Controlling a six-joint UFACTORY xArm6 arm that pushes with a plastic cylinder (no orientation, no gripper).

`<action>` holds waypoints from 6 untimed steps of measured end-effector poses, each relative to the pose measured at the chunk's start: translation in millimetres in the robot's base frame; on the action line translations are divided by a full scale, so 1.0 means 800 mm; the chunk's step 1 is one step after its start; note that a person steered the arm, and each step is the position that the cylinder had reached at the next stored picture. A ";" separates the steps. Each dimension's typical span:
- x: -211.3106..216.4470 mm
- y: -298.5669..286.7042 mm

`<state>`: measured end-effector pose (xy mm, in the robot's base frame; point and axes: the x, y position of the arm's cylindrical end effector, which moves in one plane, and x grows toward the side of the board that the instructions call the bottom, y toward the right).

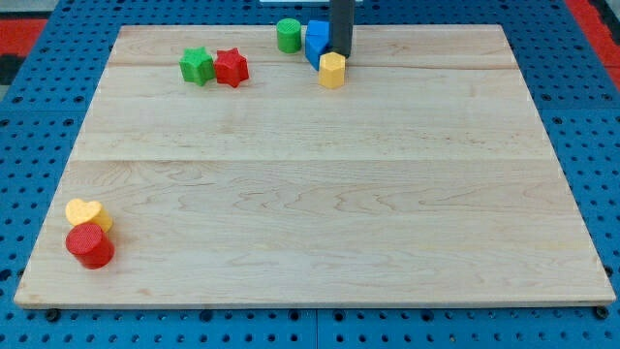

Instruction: Push the yellow hexagon slightly left

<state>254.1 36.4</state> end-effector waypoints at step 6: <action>0.032 0.011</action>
